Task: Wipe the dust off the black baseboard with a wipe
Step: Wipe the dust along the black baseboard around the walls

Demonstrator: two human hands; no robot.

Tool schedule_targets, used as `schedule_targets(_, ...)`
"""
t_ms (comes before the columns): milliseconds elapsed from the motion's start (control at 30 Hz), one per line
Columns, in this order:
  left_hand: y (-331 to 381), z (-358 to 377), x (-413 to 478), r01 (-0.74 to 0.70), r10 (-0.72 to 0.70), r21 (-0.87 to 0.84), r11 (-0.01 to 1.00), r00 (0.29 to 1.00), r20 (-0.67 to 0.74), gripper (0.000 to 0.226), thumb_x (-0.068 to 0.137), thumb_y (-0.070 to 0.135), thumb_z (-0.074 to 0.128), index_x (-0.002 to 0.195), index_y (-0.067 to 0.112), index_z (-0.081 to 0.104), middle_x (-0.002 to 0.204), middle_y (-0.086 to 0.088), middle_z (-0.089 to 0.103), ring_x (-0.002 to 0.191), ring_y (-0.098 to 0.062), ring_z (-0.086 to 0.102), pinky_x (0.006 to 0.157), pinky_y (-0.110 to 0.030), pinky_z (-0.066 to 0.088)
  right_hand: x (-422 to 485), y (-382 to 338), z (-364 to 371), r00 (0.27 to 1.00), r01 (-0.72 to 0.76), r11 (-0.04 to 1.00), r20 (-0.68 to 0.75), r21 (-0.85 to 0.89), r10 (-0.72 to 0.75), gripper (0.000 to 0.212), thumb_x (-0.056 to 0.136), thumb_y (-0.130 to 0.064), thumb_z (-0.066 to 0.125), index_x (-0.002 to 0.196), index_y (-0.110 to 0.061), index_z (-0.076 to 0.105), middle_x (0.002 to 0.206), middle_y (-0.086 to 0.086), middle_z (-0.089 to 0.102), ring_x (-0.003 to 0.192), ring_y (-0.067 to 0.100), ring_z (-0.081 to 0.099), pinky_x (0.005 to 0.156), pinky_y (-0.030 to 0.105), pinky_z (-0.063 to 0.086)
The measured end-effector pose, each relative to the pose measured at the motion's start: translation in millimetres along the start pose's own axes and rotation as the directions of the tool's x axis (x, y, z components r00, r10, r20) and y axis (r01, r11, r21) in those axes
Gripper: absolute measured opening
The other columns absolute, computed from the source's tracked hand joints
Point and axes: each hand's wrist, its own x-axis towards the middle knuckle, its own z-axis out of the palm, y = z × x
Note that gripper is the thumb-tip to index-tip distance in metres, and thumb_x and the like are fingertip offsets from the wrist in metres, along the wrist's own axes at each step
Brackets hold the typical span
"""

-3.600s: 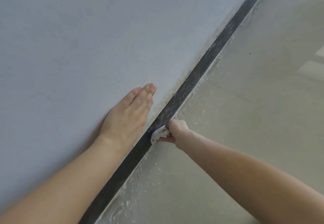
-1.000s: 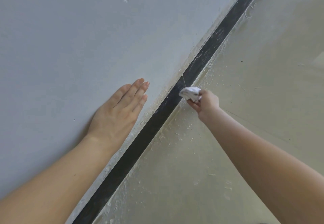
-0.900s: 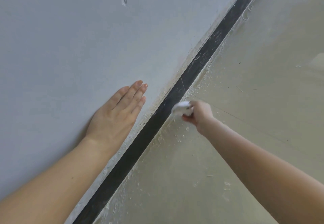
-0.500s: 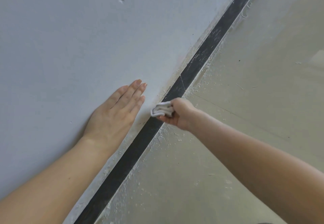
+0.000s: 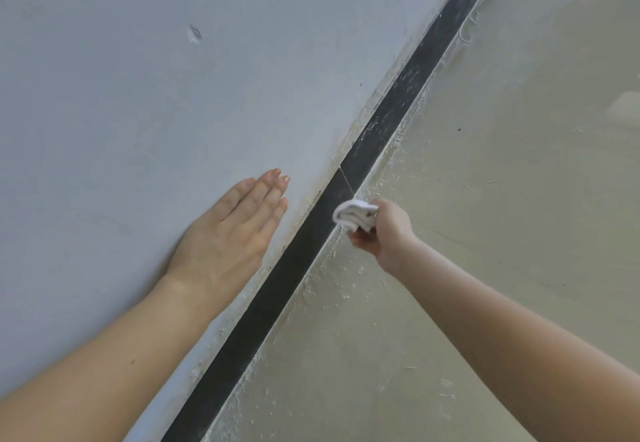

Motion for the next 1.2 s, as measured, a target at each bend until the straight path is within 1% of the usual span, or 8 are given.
schedule_targets(100, -2.9, -5.7, 26.8, -0.008, 0.011, 0.023, 1.0, 0.995, -0.103, 0.061, 0.097, 0.026, 0.012, 0.143, -0.002, -0.016, 0.148, -0.022, -0.029, 0.137, -0.037, -0.025, 0.099, -0.049, -0.03, -2.1, 33.8, 12.2, 0.97, -0.14, 0.947, 0.152, -0.287, 0.19, 0.017, 0.093, -0.01, 0.041, 0.094, -0.002, 0.056, 0.078, 0.017, 0.063, 0.057, 0.027, 0.063, 0.058, 0.035, 0.058)
schedule_targets(167, -4.4, -4.4, 42.3, -0.002, 0.008, 0.028, 1.0, 0.978, -0.207, 0.059, 0.094, 0.023, 0.008, 0.147, 0.001, -0.003, 0.153, -0.02, -0.014, 0.141, -0.036, -0.012, 0.104, -0.048, -0.024, 0.4, 33.5, 22.6, 0.957, -0.156, 0.941, 0.191, -0.3, 0.219, 0.017, 0.094, -0.007, 0.041, 0.085, -0.004, 0.055, 0.077, 0.016, 0.062, 0.062, 0.026, 0.063, 0.068, 0.038, 0.058)
schedule_targets(500, -4.3, -9.8, 79.7, 0.103, -0.139, -0.143, 0.984, 0.953, -0.268, 0.059, 0.088, 0.026, 0.035, 0.14, -0.002, 0.037, 0.152, -0.019, 0.025, 0.141, -0.031, 0.02, 0.115, -0.04, 0.005, 51.2, -76.5, 3.9, 0.987, 0.156, 0.981, -0.029, -0.115, -0.16, 0.025, 0.094, 0.005, 0.035, 0.075, 0.001, 0.051, 0.07, 0.012, 0.051, 0.05, 0.019, 0.049, 0.053, 0.027, 0.046)
schedule_targets(633, -3.1, -19.4, 93.4, 0.082, -0.089, -0.048, 0.995, 0.983, -0.158, 0.058, 0.094, 0.027, 0.023, 0.146, 0.0, 0.02, 0.155, -0.019, 0.011, 0.144, -0.031, 0.009, 0.115, -0.041, -0.003, 47.7, -60.3, -13.8, 0.966, 0.215, 0.977, -0.149, -0.005, -0.213, 0.023, 0.092, -0.012, 0.04, 0.079, -0.004, 0.057, 0.059, 0.012, 0.055, 0.038, 0.018, 0.049, 0.039, 0.024, 0.042)
schedule_targets(833, -6.8, -42.2, 107.4, -0.044, 0.044, -0.002, 0.999, 0.994, 0.105, 0.065, 0.097, 0.028, 0.008, 0.136, -0.005, -0.031, 0.14, -0.024, -0.042, 0.134, -0.036, -0.034, 0.1, -0.048, -0.031, 12.2, 28.2, 5.1, 0.977, -0.021, 0.898, 0.18, -0.439, 0.111, 0.017, 0.086, -0.012, 0.038, 0.082, -0.005, 0.053, 0.081, 0.014, 0.054, 0.062, 0.026, 0.06, 0.056, 0.037, 0.056)
schedule_targets(1000, -18.5, -52.6, 114.5, -0.121, 0.121, -0.008, 0.993, 0.98, 0.157, 0.063, 0.098, 0.027, 0.007, 0.136, -0.007, -0.03, 0.143, -0.025, -0.038, 0.135, -0.035, -0.031, 0.103, -0.045, -0.025, 53.2, -12.4, 14.1, 1.0, 0.005, 0.923, 0.025, -0.386, 0.005, 0.023, 0.088, -0.005, 0.042, 0.066, -0.011, 0.041, 0.072, 0.005, 0.045, 0.074, 0.024, 0.051, 0.076, 0.037, 0.052)
schedule_targets(1100, -22.2, -51.8, 115.0, -0.139, 0.144, -0.046, 0.989, 0.98, 0.136, 0.062, 0.098, 0.026, 0.007, 0.138, -0.008, -0.027, 0.145, -0.024, -0.035, 0.136, -0.035, -0.029, 0.102, -0.043, -0.025, 67.5, -65.3, 10.0, 0.993, 0.039, 0.866, -0.078, -0.498, -0.09, 0.035, 0.093, 0.0, 0.04, 0.062, -0.012, 0.032, 0.065, 0.002, 0.032, 0.058, 0.015, 0.034, 0.057, 0.02, 0.039)
schedule_targets(1200, -21.9, -48.9, 116.7, -0.128, 0.139, -0.116, 0.985, 0.986, 0.091, 0.06, 0.099, 0.024, 0.007, 0.139, -0.008, -0.025, 0.147, -0.023, -0.031, 0.137, -0.034, -0.027, 0.101, -0.043, -0.025, 79.9, -82.7, -5.1, 0.985, 0.104, 0.923, -0.088, -0.371, -0.147, 0.013, 0.094, -0.01, 0.041, 0.089, -0.022, 0.044, 0.074, 0.001, 0.042, 0.063, 0.013, 0.046, 0.063, 0.018, 0.052)
